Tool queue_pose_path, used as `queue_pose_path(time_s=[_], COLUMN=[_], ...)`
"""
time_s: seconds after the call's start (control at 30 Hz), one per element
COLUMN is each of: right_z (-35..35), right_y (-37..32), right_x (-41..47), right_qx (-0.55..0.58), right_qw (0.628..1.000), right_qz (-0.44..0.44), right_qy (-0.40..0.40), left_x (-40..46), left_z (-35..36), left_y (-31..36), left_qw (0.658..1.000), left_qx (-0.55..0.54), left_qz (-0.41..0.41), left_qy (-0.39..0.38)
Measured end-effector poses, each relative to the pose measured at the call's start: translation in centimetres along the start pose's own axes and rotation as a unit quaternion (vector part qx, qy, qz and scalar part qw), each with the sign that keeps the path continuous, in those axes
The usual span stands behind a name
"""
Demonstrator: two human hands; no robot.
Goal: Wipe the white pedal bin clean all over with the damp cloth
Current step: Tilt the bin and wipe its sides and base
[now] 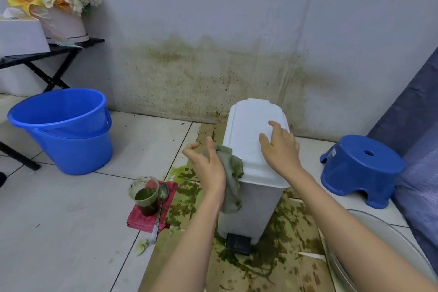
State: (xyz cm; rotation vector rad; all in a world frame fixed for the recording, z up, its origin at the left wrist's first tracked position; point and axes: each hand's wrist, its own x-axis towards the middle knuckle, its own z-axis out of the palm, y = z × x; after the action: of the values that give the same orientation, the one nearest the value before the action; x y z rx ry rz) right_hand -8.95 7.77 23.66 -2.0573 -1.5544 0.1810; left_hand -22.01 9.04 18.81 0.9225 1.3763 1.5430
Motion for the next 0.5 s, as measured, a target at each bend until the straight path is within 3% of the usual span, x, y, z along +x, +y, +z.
queue_pose_path(time_s=[0.07, 0.13, 0.37, 0.5], right_z=[1.3, 1.9, 2.0, 1.8], right_y=[0.5, 0.7, 0.7, 0.9], right_x=[0.6, 0.5, 0.5, 0.6], right_qx=[-0.097, -0.106, -0.096, -0.093], right_qw=[0.995, 0.994, 0.995, 0.995], right_qz=[0.003, 0.016, 0.028, 0.026], right_qy=[-0.005, 0.016, 0.026, 0.013], left_x=[-0.3, -1.5, -5.6, -0.6], left_z=[0.7, 1.1, 0.9, 0.9], left_y=[-0.8, -1.6, -4.6, -1.8], left_qw=[0.998, 0.995, 0.973, 0.965], left_qx=[-0.019, -0.011, 0.107, 0.151], left_qz=[0.029, 0.058, 0.199, 0.186], left_qy=[0.057, 0.076, -0.045, -0.105])
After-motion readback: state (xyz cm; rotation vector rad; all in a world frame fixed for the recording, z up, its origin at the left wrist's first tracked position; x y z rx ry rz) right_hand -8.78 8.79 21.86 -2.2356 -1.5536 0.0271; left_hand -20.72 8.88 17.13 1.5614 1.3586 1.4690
